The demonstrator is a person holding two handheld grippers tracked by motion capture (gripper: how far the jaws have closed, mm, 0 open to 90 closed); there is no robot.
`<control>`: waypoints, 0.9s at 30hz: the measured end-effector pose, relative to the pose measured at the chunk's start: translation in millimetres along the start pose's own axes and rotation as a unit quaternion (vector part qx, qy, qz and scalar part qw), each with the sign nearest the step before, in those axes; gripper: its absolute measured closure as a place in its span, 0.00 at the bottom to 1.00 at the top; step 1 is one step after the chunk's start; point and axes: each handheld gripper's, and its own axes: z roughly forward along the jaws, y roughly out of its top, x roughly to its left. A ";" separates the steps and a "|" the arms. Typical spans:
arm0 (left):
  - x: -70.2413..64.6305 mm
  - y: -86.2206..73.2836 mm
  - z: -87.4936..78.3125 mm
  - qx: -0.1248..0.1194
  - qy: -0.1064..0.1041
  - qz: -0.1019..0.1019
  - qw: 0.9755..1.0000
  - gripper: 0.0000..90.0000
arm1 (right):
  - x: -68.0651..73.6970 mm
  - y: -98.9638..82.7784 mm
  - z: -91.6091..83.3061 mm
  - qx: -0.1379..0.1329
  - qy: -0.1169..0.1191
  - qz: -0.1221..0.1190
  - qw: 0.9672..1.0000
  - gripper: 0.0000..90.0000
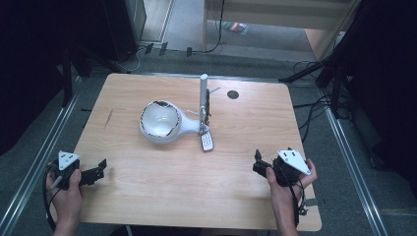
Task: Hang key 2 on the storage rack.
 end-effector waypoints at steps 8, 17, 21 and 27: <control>0.0 -0.1 -0.2 -0.001 0.000 -0.001 1.000 0.01 | -16.8 -13.9 -5.6 0.003 -0.002 -0.007 1.000 0.00; 0.1 -0.1 -0.3 -0.001 0.001 0.003 1.000 0.01 | -46.0 -31.3 -15.7 -0.005 -0.011 0.001 1.000 0.00; 0.2 -0.1 -0.6 -0.002 0.001 0.003 1.000 0.01 | -56.5 -38.7 -18.9 -0.004 -0.022 -0.001 1.000 0.00; 0.1 -0.3 -0.7 -0.003 0.001 0.003 1.000 0.01 | -71.3 -46.4 -23.7 -0.002 -0.033 0.008 0.999 0.00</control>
